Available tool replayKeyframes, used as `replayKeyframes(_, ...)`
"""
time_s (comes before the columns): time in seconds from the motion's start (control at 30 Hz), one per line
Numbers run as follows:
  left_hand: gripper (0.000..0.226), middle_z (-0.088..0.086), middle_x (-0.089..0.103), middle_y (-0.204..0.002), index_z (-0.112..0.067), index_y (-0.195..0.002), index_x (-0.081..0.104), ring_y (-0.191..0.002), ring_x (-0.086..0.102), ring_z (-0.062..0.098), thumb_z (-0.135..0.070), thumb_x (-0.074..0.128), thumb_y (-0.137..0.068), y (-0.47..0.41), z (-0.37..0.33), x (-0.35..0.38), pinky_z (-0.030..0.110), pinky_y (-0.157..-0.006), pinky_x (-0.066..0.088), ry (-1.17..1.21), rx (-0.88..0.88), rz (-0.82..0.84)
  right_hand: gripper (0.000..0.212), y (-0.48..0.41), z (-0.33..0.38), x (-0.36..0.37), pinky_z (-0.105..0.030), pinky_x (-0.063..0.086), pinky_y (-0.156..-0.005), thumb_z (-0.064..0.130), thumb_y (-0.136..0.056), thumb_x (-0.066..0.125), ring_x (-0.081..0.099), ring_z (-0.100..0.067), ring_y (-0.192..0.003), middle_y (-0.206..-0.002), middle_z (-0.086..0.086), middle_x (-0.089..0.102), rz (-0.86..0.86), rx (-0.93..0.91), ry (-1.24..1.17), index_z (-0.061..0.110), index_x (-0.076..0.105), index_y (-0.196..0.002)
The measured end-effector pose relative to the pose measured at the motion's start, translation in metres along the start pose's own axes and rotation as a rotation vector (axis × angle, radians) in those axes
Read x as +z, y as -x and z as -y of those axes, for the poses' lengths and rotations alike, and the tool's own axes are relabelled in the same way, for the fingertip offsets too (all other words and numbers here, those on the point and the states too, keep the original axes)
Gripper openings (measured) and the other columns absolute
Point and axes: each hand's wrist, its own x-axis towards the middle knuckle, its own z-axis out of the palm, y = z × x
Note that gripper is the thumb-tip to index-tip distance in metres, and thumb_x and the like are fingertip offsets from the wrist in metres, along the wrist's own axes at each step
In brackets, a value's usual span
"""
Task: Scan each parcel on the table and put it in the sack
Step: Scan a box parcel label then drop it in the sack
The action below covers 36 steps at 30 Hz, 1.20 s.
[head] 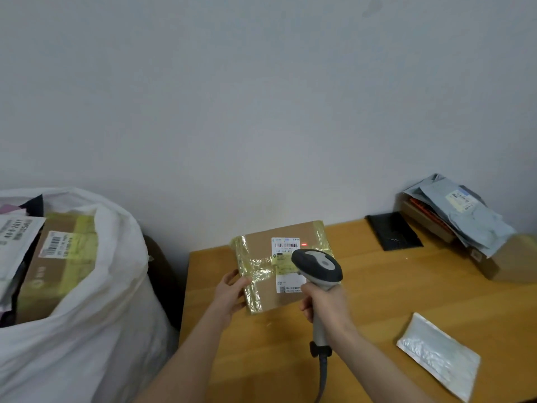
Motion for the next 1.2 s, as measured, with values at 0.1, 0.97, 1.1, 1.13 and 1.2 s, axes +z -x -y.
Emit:
replayKeyframes(0.1,0.064,0.007,0.067,-0.108,-0.020,-0.135,0.044,-0.091,0.068,0.025,-0.009,0.073,-0.079,0.004,0.004,0.000,0.036,-0.069,0.056,0.010,0.003,-0.008,0.014,0.004,-0.001,-0.005,-0.030,0.041,-0.048,0.002,-0.085,0.059,0.047,-0.019,-0.043,-0.051,-0.011,0.060,0.019,-0.001,0.021,-0.002,0.062,-0.072)
replayKeyframes(0.97,0.053,0.006,0.068,-0.104,-0.023,-0.126,0.048,-0.090,0.067,0.023,-0.010,0.072,-0.080,0.023,0.004,-0.002,0.036,-0.068,0.055,0.022,0.026,-0.047,0.014,0.003,0.002,-0.011,-0.025,0.038,-0.042,0.001,-0.080,0.060,0.045,-0.017,-0.036,-0.047,-0.007,0.054,0.075,0.039,0.029,0.002,0.056,-0.067)
replayKeyframes(1.1,0.052,0.005,0.068,-0.104,-0.024,-0.125,0.048,-0.093,0.066,0.024,-0.011,0.071,-0.080,0.028,0.003,-0.003,0.038,-0.072,0.056,0.023,0.038,-0.057,0.013,0.003,0.002,-0.013,-0.024,0.039,-0.043,0.001,-0.080,0.059,0.046,-0.016,-0.038,-0.048,-0.007,0.055,0.110,0.021,0.046,0.002,0.056,-0.068)
replayKeyframes(1.13,0.052,0.006,0.068,-0.105,-0.023,-0.125,0.048,-0.093,0.066,0.025,-0.011,0.072,-0.080,0.030,0.003,-0.003,0.039,-0.074,0.056,0.025,0.040,-0.063,0.012,0.002,0.002,-0.014,-0.024,0.039,-0.042,0.001,-0.080,0.059,0.046,-0.016,-0.038,-0.048,-0.006,0.055,0.116,0.012,0.050,0.002,0.056,-0.069)
replayKeyframes(1.2,0.053,0.006,0.067,-0.105,-0.023,-0.126,0.049,-0.095,0.065,0.025,-0.013,0.072,-0.080,0.033,0.002,-0.003,0.040,-0.075,0.057,0.028,0.044,-0.078,0.007,0.002,0.002,-0.015,-0.023,0.041,-0.042,0.001,-0.080,0.061,0.049,-0.015,-0.038,-0.048,-0.006,0.057,0.128,-0.007,0.038,0.001,0.059,-0.073)
